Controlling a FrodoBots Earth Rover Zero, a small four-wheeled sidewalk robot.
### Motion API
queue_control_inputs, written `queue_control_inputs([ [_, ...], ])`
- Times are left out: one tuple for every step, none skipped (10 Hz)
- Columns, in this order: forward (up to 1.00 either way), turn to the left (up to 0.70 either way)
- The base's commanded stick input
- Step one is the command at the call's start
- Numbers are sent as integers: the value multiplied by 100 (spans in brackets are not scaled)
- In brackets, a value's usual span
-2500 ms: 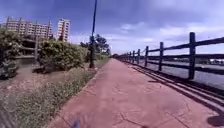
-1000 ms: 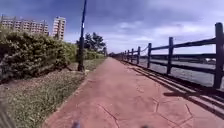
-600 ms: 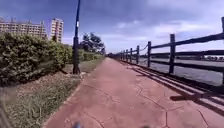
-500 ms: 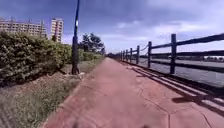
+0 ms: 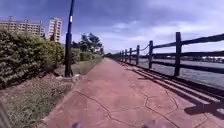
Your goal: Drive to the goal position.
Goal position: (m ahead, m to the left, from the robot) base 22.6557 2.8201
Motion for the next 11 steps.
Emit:
queue_control_inputs([
  [70,0],
  [70,0],
  [70,0],
  [70,0],
  [70,0],
  [70,0],
  [70,0],
  [70,12],
  [70,33],
  [70,35],
  [70,35],
])
